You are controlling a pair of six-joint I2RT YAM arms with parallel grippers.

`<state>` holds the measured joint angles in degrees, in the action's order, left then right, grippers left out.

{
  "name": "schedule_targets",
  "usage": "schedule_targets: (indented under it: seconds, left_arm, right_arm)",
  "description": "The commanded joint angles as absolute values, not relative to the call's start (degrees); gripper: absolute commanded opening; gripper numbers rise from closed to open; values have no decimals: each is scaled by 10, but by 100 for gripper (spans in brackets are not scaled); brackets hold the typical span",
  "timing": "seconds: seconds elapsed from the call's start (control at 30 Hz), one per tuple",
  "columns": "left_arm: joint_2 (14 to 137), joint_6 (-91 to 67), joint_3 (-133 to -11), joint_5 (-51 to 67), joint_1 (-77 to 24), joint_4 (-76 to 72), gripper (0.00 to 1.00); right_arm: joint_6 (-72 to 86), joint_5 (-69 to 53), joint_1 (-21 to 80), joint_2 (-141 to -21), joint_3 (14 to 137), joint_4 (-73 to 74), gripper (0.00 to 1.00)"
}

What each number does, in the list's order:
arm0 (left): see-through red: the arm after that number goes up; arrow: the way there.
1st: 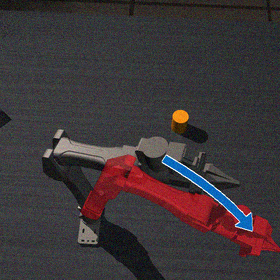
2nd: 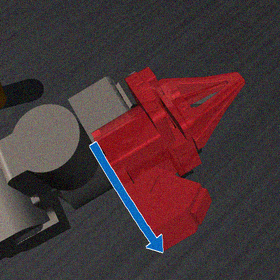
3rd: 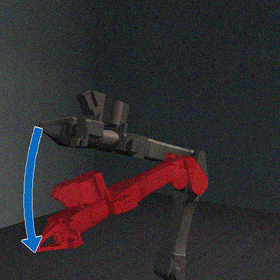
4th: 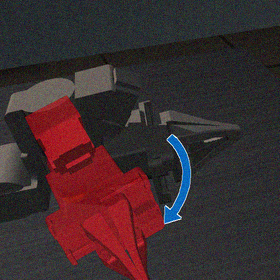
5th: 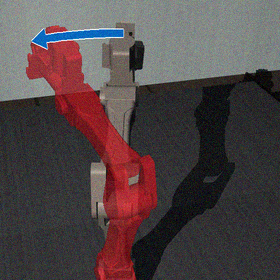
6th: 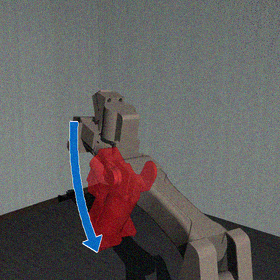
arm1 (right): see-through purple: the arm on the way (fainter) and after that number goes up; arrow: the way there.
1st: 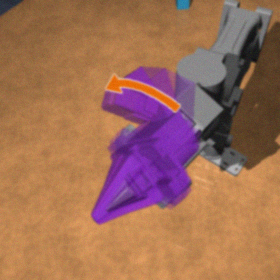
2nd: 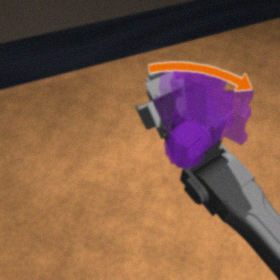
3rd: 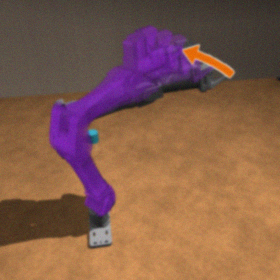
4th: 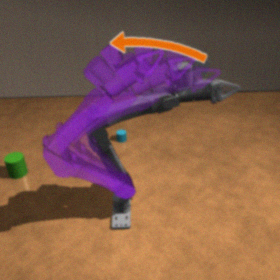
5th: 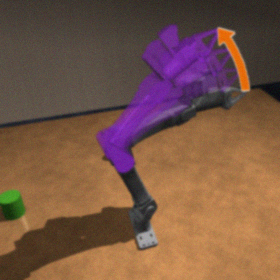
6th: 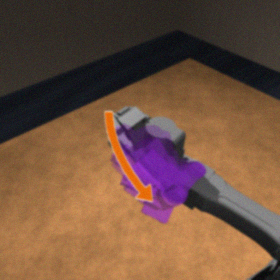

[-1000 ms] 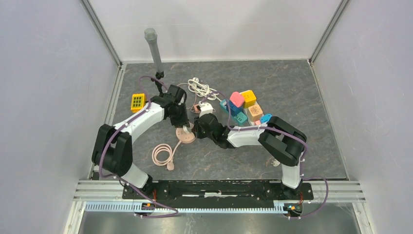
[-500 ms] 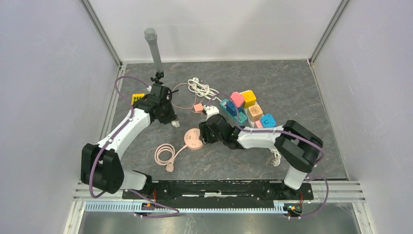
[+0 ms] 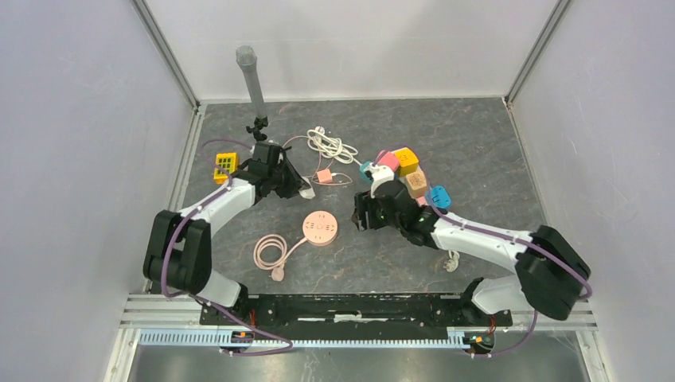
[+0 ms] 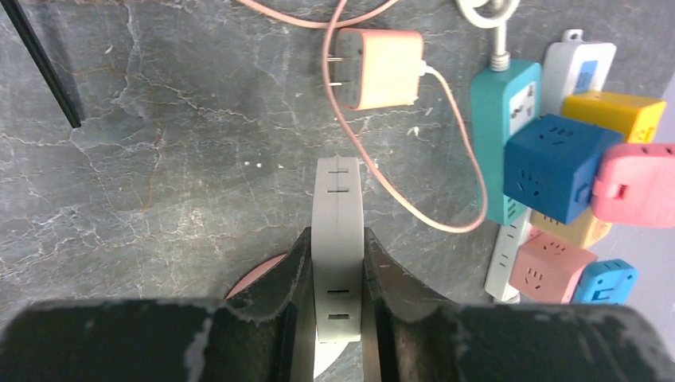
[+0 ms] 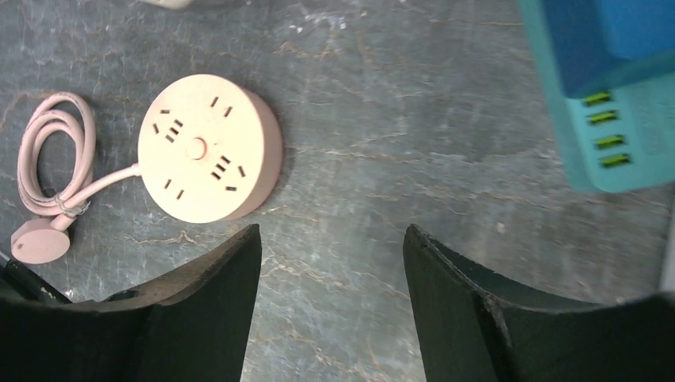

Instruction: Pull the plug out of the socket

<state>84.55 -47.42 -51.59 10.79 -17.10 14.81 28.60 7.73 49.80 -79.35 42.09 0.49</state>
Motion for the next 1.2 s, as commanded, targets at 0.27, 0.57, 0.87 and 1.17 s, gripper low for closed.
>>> schedule_targets:
  seconds: [0.27, 0.57, 0.87, 1.17]
  left_arm:
    - [930, -513, -522, 63, -171, 139, 37]
    - [877, -486, -529, -44, -171, 235, 82]
    - [741, -429, -515, -36, -170, 281, 95]
    - [691, -390, -473, 147, -172, 227, 99]
  right_arm:
    - [230, 143, 431, -671, 437, 113, 72]
    - [192, 203, 381, -667, 465, 164, 80]
    - [167, 302, 346, -645, 500, 228, 87]
    - [117, 214, 327, -622, 477, 159, 94]
